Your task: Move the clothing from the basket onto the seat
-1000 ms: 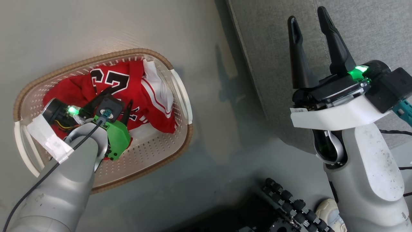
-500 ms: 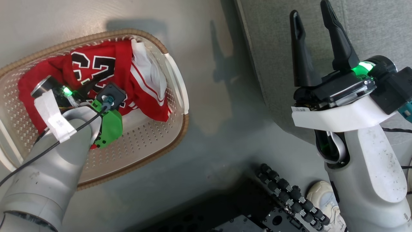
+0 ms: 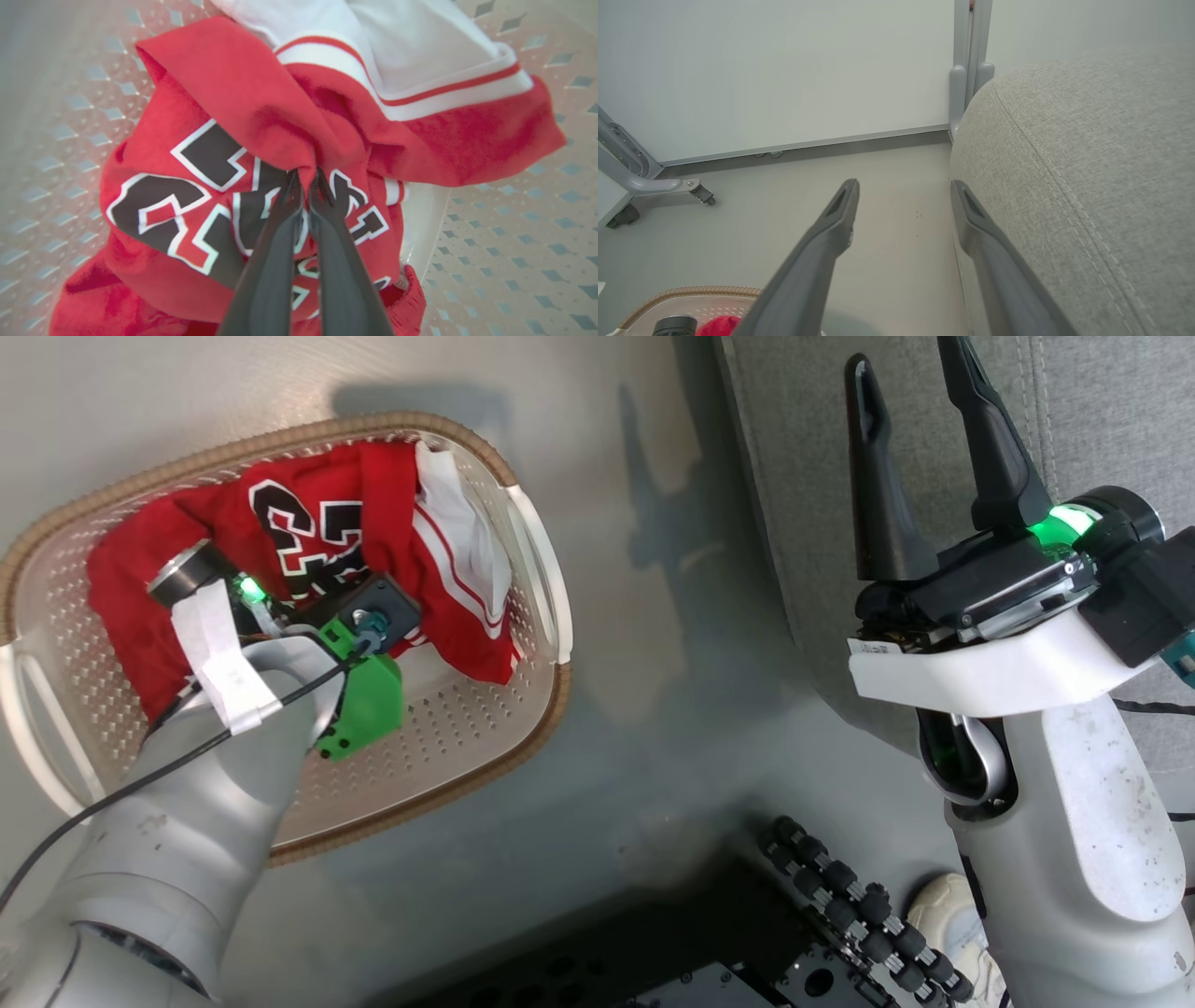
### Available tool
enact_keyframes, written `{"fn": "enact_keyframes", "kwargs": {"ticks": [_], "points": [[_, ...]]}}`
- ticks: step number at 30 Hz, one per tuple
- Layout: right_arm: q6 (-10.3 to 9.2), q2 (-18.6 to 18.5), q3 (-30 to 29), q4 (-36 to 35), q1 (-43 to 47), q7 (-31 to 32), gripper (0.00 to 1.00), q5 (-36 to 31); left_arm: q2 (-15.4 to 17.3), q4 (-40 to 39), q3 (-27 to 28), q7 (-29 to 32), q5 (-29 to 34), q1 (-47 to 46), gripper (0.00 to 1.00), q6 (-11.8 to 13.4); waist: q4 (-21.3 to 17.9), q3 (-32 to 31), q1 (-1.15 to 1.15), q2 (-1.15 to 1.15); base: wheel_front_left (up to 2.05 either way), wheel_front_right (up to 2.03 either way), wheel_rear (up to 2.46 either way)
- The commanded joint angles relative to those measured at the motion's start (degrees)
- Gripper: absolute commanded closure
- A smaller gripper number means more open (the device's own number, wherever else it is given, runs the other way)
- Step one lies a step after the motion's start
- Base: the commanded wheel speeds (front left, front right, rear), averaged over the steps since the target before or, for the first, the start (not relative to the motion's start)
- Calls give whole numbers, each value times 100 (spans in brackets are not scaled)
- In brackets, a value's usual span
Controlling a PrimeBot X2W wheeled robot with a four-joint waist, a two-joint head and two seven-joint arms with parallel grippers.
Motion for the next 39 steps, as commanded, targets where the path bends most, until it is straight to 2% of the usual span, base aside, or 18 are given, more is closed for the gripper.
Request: {"fn": "enact_keyframes", "kwargs": {"ticks": [1, 6, 17, 29, 39], "points": [[-2, -15, -11, 13, -54, -10, 0, -29, -52, -10, -50, -62, -72, -8, 100, -13, 89, -172, 0, 0, 0, 0, 0], [-2, -15, -57, 100, 26, -10, 0, -97, -177, -247, -145, -100, -393, 136, 100, -13, 276, -557, 0, 0, 0, 0, 0], [-2, -17, -214, 370, 344, -10, 0, -383, -213, -1524, -11, -99, -973, 723, 100, -13, 813, -1609, 0, 0, 0, 0, 0], [-2, -20, -387, 642, 949, -10, 0, -609, -240, -2960, 766, -100, -1176, 1850, 100, 86, 1300, -2893, 0, 0, 0, 0, 0], [-2, -19, -564, 781, 1520, -10, 0, -737, -338, -4365, 1618, -100, -989, 2617, 100, 74, 1603, -3754, 0, 0, 0, 0, 0]]}}
